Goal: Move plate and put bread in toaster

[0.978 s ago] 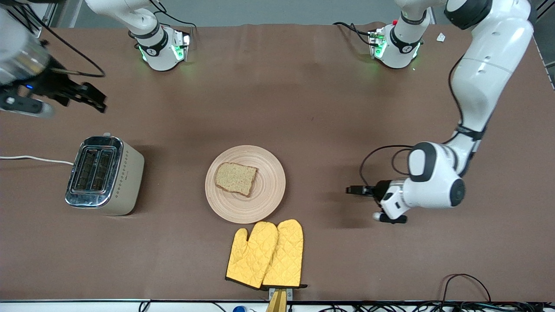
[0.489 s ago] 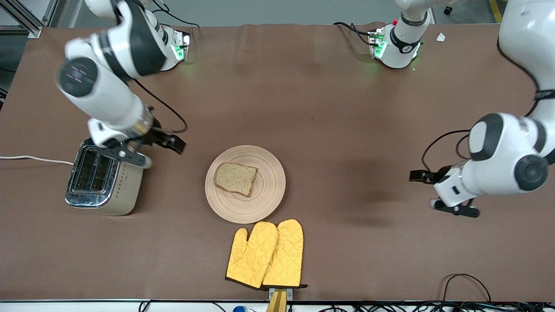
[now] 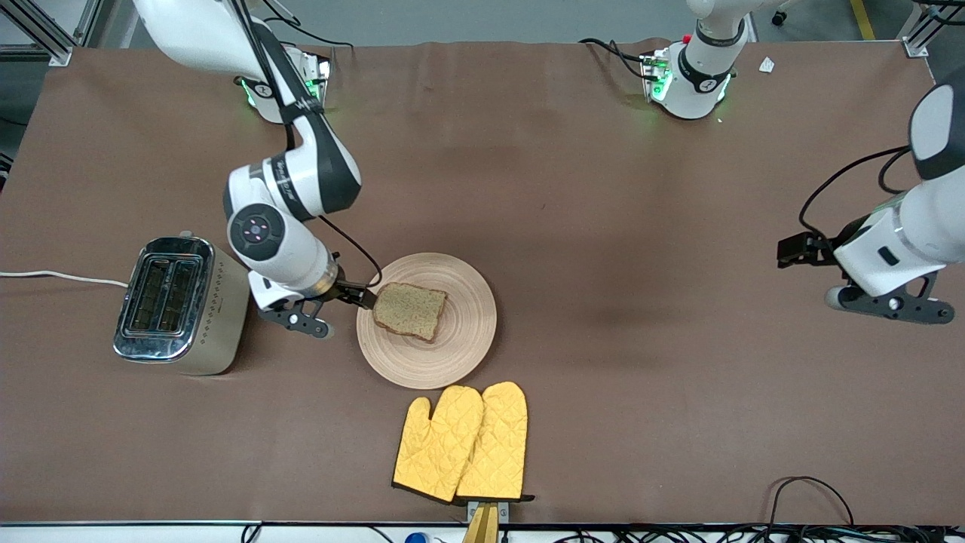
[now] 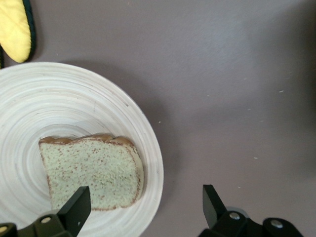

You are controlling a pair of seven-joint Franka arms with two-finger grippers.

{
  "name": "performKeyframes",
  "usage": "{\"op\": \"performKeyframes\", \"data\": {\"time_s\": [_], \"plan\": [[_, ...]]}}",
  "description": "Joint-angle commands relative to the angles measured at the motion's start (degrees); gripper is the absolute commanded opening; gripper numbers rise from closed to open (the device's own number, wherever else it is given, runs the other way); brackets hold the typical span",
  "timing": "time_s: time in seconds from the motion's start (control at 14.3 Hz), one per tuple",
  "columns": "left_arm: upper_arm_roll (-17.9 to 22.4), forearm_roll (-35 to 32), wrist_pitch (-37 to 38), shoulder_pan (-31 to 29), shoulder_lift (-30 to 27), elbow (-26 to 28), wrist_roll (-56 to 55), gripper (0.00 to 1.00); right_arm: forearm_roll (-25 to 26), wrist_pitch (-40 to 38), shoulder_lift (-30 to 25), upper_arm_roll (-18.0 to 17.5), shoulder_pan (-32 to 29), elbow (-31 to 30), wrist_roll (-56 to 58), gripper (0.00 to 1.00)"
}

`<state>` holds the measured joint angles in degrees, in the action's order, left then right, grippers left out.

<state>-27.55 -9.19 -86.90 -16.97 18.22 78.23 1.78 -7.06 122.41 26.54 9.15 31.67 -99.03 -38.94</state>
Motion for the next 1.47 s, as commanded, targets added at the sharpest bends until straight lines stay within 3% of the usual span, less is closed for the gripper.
{"op": "performKeyframes", "data": {"time_s": [0.0,0.49,0.7,0.84,0.98,1.19,1.4], "plan": [[0.30,0.75,1.82,-0.16,-0.80,-2.20,0.06,1.00,-0.59,0.37,2.55,0.69,2.08,1.39,-1.84,1.00],[0.04,1.01,1.91,-0.96,-6.00,-1.94,0.41,1.00,-0.50,4.24,7.82,0.69,4.36,2.26,-1.84,0.96],[1.53,1.36,1.91,1.31,-8.02,-1.33,0.33,1.00,-0.59,4.33,9.32,0.69,5.15,2.97,-2.02,0.88],[9.06,2.06,2.26,7.89,-9.95,-0.45,0.06,1.00,-1.20,5.55,9.67,0.61,5.07,2.97,-2.10,0.83],[15.92,4.69,2.26,13.61,-11.88,1.56,-0.38,1.00,-1.20,5.74,9.76,0.61,4.63,2.88,-2.10,0.70],[22.08,5.41,2.26,19.06,-12.50,2.10,-0.38,1.00,-1.20,5.39,9.76,0.61,4.10,2.88,-1.41,0.59],[27.37,6.63,1.31,23.47,-14.78,5.43,-0.29,1.00,-1.20,5.47,9.76,0.61,3.93,2.53,-1.23,0.57]]}}
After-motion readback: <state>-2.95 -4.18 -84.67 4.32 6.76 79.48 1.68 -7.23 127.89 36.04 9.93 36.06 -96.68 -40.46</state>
